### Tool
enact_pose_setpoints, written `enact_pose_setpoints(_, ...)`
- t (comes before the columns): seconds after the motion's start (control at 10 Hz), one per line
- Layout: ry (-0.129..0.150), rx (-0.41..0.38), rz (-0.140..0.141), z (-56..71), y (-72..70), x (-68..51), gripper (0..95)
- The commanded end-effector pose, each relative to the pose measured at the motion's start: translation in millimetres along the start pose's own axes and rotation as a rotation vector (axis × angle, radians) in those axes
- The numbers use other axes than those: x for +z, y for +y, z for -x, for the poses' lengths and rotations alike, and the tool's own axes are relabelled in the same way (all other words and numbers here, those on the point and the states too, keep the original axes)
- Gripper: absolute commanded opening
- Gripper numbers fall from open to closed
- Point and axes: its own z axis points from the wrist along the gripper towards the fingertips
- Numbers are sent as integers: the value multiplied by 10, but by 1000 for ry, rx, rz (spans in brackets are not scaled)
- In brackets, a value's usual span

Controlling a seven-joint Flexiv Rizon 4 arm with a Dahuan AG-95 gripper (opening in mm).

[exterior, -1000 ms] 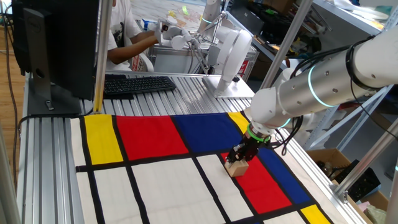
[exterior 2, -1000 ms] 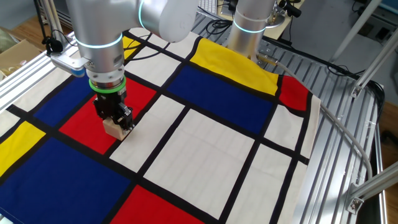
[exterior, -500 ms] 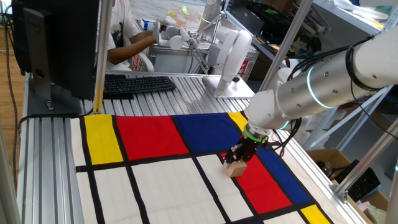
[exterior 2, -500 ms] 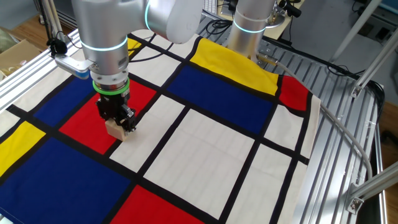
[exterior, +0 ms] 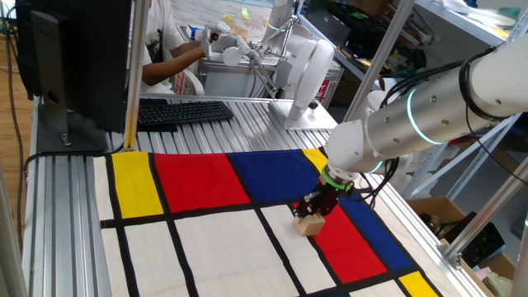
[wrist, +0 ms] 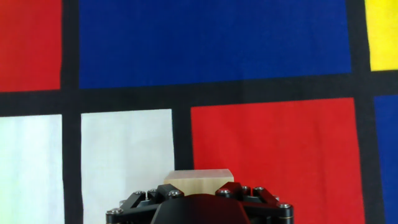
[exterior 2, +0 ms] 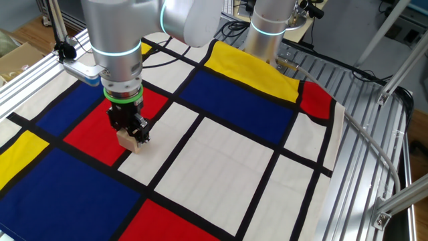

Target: Hold a small block with the gripper and sweep it from left to right on the table

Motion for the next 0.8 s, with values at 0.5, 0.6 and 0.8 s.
enact_pose_setpoints(0.5, 5, 17, -10, -13, 57, 9, 0)
enact_pose_setpoints(0.6, 5, 19, -6, -16, 67, 10, 0)
enact_pose_setpoints(0.8, 1, 20, -6, -23, 98, 26, 0)
